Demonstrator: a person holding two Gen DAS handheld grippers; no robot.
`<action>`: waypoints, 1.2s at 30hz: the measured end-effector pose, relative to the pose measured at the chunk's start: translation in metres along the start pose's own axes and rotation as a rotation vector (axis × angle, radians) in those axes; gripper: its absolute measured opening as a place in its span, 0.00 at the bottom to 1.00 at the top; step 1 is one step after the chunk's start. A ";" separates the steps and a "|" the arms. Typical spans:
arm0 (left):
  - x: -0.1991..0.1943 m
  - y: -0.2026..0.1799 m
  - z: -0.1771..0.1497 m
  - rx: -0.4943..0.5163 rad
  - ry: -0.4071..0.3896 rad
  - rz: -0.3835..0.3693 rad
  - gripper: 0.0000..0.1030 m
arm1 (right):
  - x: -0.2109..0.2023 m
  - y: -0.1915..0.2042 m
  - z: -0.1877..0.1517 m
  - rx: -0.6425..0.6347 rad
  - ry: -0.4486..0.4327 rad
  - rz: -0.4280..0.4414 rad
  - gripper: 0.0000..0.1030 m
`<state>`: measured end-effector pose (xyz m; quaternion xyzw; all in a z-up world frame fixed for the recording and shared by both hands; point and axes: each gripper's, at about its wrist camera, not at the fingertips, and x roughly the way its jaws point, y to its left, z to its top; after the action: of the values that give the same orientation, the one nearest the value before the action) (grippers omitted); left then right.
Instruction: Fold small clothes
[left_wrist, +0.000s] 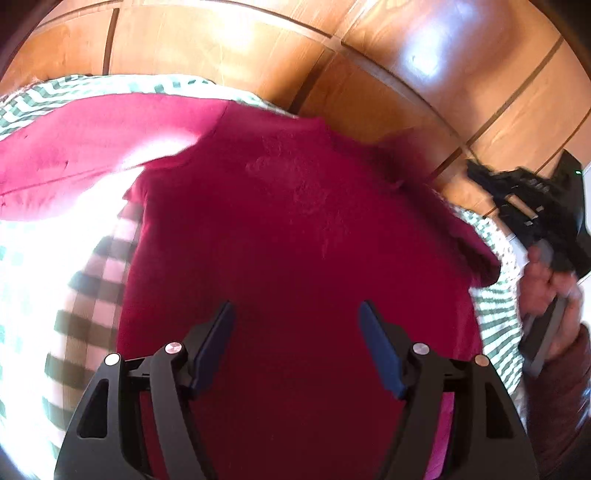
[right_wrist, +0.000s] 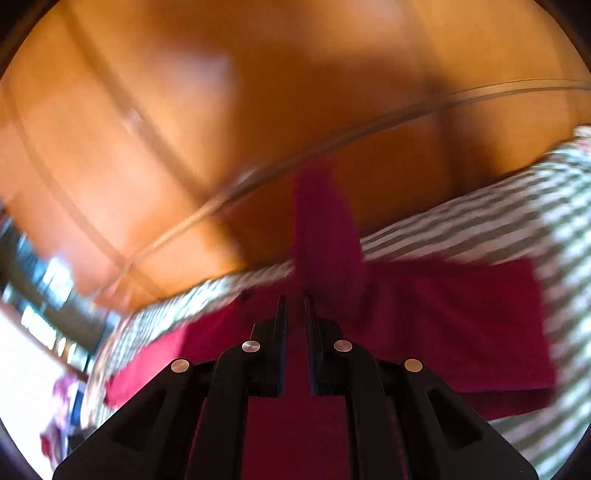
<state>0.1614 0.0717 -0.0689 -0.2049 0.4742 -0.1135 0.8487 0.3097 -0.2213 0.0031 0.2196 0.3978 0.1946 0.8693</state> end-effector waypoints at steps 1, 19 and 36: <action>-0.001 0.001 0.003 -0.005 -0.005 -0.008 0.68 | 0.010 0.011 -0.005 -0.021 0.030 0.020 0.08; 0.077 -0.054 0.100 0.029 0.057 -0.116 0.48 | -0.037 -0.055 -0.093 0.058 0.115 -0.041 0.76; 0.109 -0.116 0.151 0.108 0.000 -0.097 0.07 | -0.026 -0.071 -0.138 0.021 0.096 -0.050 0.86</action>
<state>0.3468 -0.0377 -0.0281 -0.1817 0.4567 -0.1800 0.8521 0.1984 -0.2624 -0.0998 0.2091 0.4463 0.1790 0.8515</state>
